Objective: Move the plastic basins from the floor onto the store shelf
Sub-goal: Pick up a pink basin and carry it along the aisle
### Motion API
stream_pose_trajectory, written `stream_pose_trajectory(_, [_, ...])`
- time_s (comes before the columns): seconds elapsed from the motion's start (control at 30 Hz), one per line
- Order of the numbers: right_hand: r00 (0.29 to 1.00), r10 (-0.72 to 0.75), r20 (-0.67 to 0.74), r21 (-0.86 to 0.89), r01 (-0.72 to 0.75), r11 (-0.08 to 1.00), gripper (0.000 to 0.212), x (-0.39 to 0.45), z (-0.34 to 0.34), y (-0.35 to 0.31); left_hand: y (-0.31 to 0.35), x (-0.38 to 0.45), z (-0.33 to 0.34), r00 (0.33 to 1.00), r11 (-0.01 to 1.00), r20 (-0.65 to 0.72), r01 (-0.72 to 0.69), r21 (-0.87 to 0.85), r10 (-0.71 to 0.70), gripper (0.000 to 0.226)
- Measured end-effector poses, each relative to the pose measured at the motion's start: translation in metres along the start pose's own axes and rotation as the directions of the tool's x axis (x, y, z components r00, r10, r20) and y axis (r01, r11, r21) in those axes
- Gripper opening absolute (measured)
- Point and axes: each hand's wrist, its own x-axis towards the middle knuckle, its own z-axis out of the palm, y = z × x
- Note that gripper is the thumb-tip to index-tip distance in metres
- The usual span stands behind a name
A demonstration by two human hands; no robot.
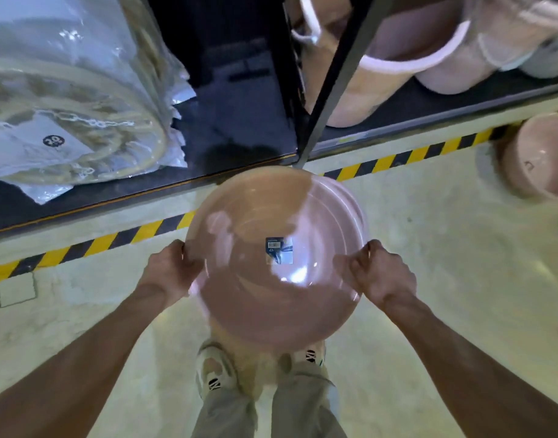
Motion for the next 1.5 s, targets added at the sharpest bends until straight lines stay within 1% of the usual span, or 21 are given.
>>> stream_pose_trajectory(0.13, [0.996, 0.074, -0.046, 0.073, -0.070, 0.995, 0.017, 0.014, -0.010, 0.050, 0.047, 0.010, 0.027, 0.995, 0.997, 0.067, -0.074, 0.011, 0.074, 0.023])
stream_pose_trajectory(0.23, [0.993, 0.113, -0.043, 0.095, -0.108, 0.990, 0.018, 0.031, -0.006, 0.081, 0.073, 0.020, 0.052, 0.993, 0.995, 0.066, -0.100, 0.018, 0.099, 0.026])
stream_pose_trajectory(0.37, [0.991, 0.131, -0.018, 0.107, -0.128, 0.986, 0.023, 0.056, 0.008, 0.107, 0.093, 0.031, 0.085, 0.994, 0.995, 0.050, -0.098, 0.037, 0.096, 0.036])
stream_pose_trajectory(0.5, [0.990, 0.139, 0.004, 0.147, -0.138, 0.980, 0.025, 0.082, 0.030, 0.121, 0.098, 0.054, 0.116, 0.997, 0.994, 0.034, -0.071, 0.079, 0.069, 0.035])
stream_pose_trajectory(0.63, [0.989, 0.144, 0.020, 0.200, -0.145, 0.969, 0.025, 0.115, 0.060, 0.128, 0.099, 0.090, 0.142, 0.998, 0.992, 0.032, -0.059, 0.109, 0.056, 0.033])
stream_pose_trajectory(0.73, [0.989, 0.145, 0.028, 0.231, -0.148, 0.962, 0.026, 0.140, 0.085, 0.129, 0.096, 0.116, 0.160, 0.999, 0.988, 0.022, -0.048, 0.150, 0.045, 0.027])
stream_pose_trajectory(0.83, [0.987, 0.157, 0.024, 0.255, -0.158, 0.954, 0.028, 0.163, 0.110, 0.127, 0.089, 0.139, 0.175, 0.999, 0.987, 0.005, -0.052, 0.149, 0.052, 0.022])
stream_pose_trajectory(0.93, [0.988, 0.152, 0.017, 0.284, -0.151, 0.947, 0.029, 0.176, 0.128, 0.123, 0.084, 0.156, 0.182, 0.998, 0.982, -0.031, -0.055, 0.179, 0.061, 0.022])
stream_pose_trajectory(1.03, [0.994, 0.109, -0.015, 0.353, -0.097, 0.931, 0.030, 0.183, 0.140, 0.118, 0.079, 0.170, 0.187, 0.991, 0.971, -0.080, -0.091, 0.220, 0.111, 0.025])
stream_pose_trajectory(1.13, [0.995, 0.098, -0.033, 0.347, -0.081, 0.935, 0.029, 0.192, 0.151, 0.114, 0.070, 0.187, 0.192, 0.975, 0.939, -0.101, -0.157, 0.304, 0.196, 0.025])
stream_pose_trajectory(1.23, [0.988, 0.102, -0.116, 0.342, -0.057, 0.938, 0.022, 0.197, 0.162, 0.111, 0.066, 0.199, 0.201, 0.956, 0.908, -0.123, -0.207, 0.363, 0.267, 0.024])
stream_pose_trajectory(1.27, [0.986, 0.094, -0.138, 0.322, -0.045, 0.946, 0.021, 0.199, 0.165, 0.110, 0.067, 0.202, 0.204, 0.950, 0.905, -0.136, -0.215, 0.367, 0.281, 0.023])
stream_pose_trajectory(1.33, [0.989, 0.077, -0.126, 0.247, -0.043, 0.968, 0.022, 0.203, 0.169, 0.110, 0.068, 0.206, 0.210, 0.948, 0.908, -0.151, -0.211, 0.363, 0.281, 0.022])
stream_pose_trajectory(1.37, [0.989, 0.106, -0.100, 0.265, -0.076, 0.961, 0.022, 0.205, 0.170, 0.110, 0.069, 0.208, 0.212, 0.951, 0.912, -0.148, -0.205, 0.354, 0.271, 0.021])
stream_pose_trajectory(1.43, [0.982, 0.180, -0.053, 0.366, -0.149, 0.919, 0.022, 0.209, 0.171, 0.108, 0.069, 0.208, 0.212, 0.964, 0.930, -0.119, -0.193, 0.312, 0.240, 0.021])
stream_pose_trajectory(1.5, [0.979, 0.196, -0.060, 0.355, -0.162, 0.921, 0.019, 0.209, 0.174, 0.108, 0.071, 0.209, 0.211, 0.981, 0.952, -0.051, -0.168, 0.255, 0.187, 0.022])
